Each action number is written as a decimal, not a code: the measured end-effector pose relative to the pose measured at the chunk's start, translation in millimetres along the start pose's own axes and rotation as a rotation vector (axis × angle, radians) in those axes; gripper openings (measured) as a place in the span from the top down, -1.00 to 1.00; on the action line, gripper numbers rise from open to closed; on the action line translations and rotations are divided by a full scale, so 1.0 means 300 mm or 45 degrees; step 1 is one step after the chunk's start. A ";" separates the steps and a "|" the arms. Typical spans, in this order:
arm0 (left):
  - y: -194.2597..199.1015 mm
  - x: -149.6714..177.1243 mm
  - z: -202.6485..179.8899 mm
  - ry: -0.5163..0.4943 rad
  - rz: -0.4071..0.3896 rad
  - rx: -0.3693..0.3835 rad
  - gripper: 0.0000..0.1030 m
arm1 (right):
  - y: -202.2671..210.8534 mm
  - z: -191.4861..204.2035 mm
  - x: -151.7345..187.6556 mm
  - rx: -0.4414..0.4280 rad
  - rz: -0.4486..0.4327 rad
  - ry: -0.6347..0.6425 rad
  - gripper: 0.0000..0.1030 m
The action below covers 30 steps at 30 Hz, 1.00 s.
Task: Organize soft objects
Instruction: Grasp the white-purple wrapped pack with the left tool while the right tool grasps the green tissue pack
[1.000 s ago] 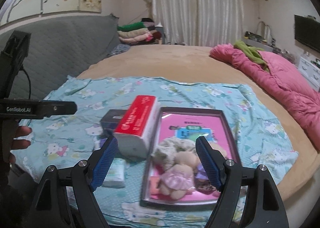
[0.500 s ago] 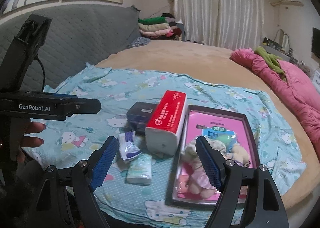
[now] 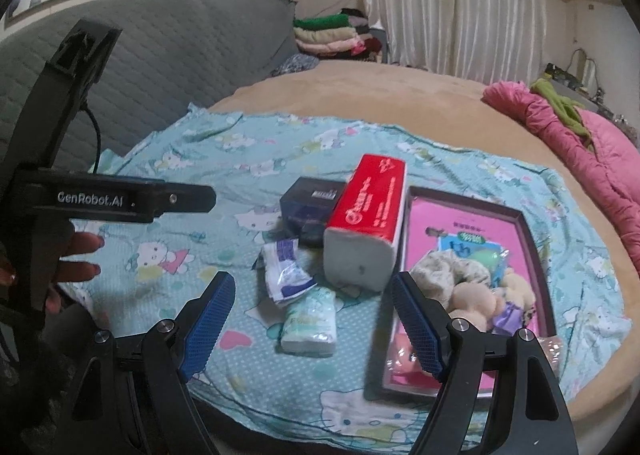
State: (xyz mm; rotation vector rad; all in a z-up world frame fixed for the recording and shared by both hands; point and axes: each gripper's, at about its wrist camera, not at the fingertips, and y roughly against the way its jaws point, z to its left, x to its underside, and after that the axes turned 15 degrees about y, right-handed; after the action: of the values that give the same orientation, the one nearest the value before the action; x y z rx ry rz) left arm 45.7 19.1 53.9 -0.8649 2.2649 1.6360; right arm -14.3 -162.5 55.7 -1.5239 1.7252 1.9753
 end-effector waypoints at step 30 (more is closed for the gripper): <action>-0.371 0.028 0.063 0.241 0.357 0.047 -0.56 | -0.292 0.031 0.108 -0.124 0.209 0.017 -0.59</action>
State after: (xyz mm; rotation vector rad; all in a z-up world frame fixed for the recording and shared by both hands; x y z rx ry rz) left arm 99.6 10.3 -45.3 -0.7497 2.6408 1.6791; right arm 20.3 -140.6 -28.7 -1.4706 1.8394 2.1618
